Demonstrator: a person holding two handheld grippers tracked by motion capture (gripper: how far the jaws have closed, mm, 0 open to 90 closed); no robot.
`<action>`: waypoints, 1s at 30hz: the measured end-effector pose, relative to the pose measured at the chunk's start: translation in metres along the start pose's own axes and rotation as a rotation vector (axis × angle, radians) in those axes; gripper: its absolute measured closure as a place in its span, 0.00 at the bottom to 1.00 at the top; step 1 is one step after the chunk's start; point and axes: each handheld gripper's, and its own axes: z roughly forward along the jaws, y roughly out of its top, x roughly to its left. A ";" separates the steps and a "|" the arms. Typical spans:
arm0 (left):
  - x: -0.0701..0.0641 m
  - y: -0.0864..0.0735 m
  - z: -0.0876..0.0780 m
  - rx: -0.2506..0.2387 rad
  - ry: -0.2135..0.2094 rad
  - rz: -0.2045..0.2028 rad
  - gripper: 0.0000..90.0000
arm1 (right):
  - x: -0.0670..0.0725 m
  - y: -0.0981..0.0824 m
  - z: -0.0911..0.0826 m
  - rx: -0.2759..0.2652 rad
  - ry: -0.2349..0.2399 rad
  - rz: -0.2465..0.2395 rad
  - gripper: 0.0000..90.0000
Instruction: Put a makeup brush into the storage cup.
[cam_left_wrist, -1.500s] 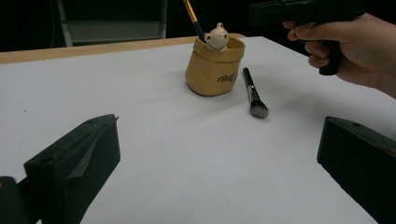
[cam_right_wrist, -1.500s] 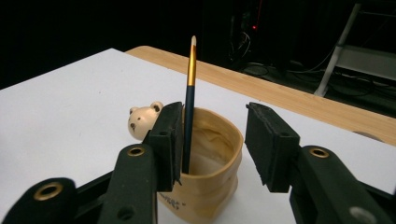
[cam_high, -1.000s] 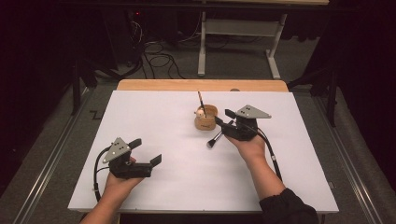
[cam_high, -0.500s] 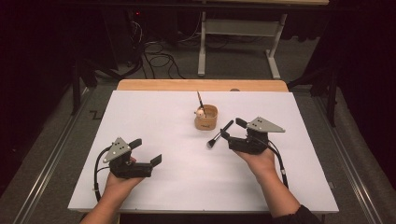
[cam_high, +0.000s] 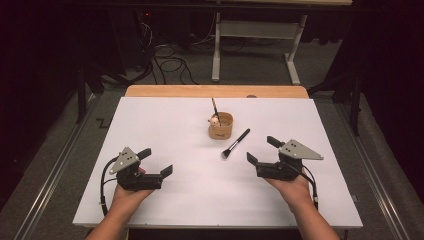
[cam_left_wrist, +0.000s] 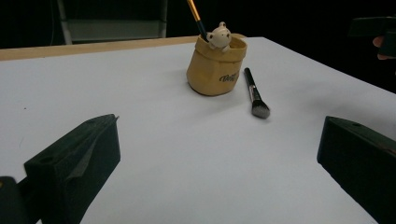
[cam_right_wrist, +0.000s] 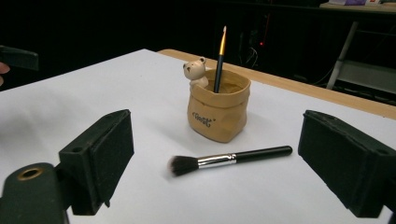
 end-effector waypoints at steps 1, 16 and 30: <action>0.001 0.000 0.000 0.001 0.000 -0.001 0.00 | 0.000 -0.002 -0.004 -0.005 0.004 0.005 0.09; 0.002 0.000 -0.002 -0.011 -0.003 -0.009 0.00 | -0.006 -0.025 -0.046 -0.006 -0.036 0.035 0.00; 0.002 0.000 -0.002 -0.003 -0.008 -0.008 0.00 | -0.008 -0.029 -0.050 0.006 -0.077 0.038 0.00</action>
